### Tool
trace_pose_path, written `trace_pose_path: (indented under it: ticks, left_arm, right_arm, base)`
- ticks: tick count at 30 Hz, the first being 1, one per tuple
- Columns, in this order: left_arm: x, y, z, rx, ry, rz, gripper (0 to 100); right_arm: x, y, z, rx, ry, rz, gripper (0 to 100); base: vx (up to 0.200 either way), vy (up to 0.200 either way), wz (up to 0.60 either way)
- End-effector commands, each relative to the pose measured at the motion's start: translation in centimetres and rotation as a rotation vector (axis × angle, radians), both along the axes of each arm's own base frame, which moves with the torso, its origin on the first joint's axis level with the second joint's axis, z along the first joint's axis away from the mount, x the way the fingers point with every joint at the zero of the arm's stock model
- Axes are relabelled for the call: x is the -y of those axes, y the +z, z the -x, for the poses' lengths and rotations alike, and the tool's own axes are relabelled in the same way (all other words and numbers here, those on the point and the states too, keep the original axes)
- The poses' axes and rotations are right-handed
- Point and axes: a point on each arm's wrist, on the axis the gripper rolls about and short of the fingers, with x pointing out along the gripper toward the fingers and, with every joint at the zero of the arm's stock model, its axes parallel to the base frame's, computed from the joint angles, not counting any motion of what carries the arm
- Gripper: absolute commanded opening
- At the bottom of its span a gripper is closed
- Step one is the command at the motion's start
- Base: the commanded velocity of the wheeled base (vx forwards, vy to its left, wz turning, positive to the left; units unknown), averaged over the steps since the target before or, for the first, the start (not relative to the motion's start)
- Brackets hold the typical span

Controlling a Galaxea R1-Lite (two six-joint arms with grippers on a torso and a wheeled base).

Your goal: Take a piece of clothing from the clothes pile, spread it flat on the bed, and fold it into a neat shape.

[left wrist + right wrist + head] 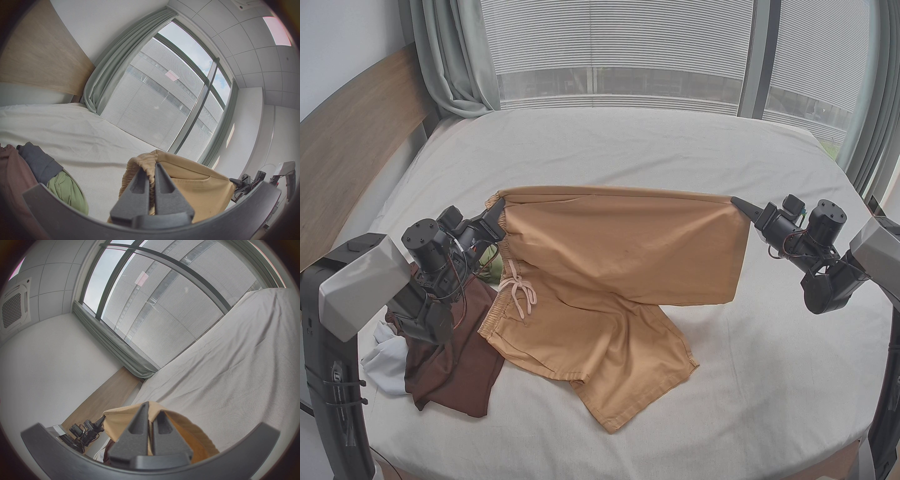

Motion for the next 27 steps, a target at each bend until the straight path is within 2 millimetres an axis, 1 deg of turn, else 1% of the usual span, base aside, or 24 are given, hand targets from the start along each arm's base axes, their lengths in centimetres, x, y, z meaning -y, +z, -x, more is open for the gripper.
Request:
trace_pose_path:
  ticks: [1, 2, 5, 10, 15, 20, 21, 22, 25, 27]
  left_arm:
    - [-0.3, -1.7, -1.6, -0.020, 0.010, 0.002, 0]
    - [-0.4, -1.5, -1.9, -0.020, 0.012, 0.011, 0]
    - [-0.4, -1.4, -2.2, -0.025, 0.009, 0.028, 0]
    - [-0.3, -2.0, -3.1, -0.035, 0.006, 0.029, 0]
    - [-0.3, -2.5, -3.9, -0.040, -0.001, 0.026, 0]
    - [-0.1, -2.2, -4.6, -0.040, -0.001, 0.026, 0]
    - [-0.1, -2.1, -4.8, -0.037, -0.001, 0.028, 100]
    - [-0.1, -2.0, -5.0, -0.040, -0.001, 0.028, 100]
    - [-0.1, -1.7, -5.7, -0.049, -0.001, 0.031, 100]
    - [0.0, -1.3, -6.1, -0.062, 0.008, 0.046, 100]
  right_arm:
    - [0.0, -1.5, -1.4, -0.023, -0.003, 0.001, 0]
    - [-0.1, -1.8, -1.8, -0.024, -0.003, 0.002, 0]
    - [0.0, -2.1, -2.3, -0.020, -0.004, 0.001, 0]
    - [-0.1, -2.9, -3.3, -0.017, -0.004, 0.002, 0]
    - [-0.1, -2.8, -3.9, -0.005, -0.004, 0.001, 0]
    - [-0.4, -2.9, -4.6, 0.002, 0.002, 0.002, 0]
    - [-0.5, -2.9, -4.8, 0.004, 0.003, 0.003, 0]
    - [-0.6, -2.9, -5.0, 0.006, 0.003, 0.003, 100]
    - [-0.6, -3.0, -5.7, 0.011, 0.001, 0.004, 100]
    - [-0.4, -2.9, -5.8, 0.016, -0.005, 0.003, 100]
  base:
    - [0.000, 0.000, 0.00]
    - [0.000, 0.000, 0.00]
    - [0.000, 0.000, 0.00]
    - [0.000, 0.000, 0.00]
    - [0.000, 0.000, 0.00]
    - [0.000, 0.000, 0.00]
    - [0.000, 0.000, 0.00]
    - [0.000, 0.000, 0.00]
    - [0.000, 0.000, 0.00]
    - [0.000, 0.000, 0.00]
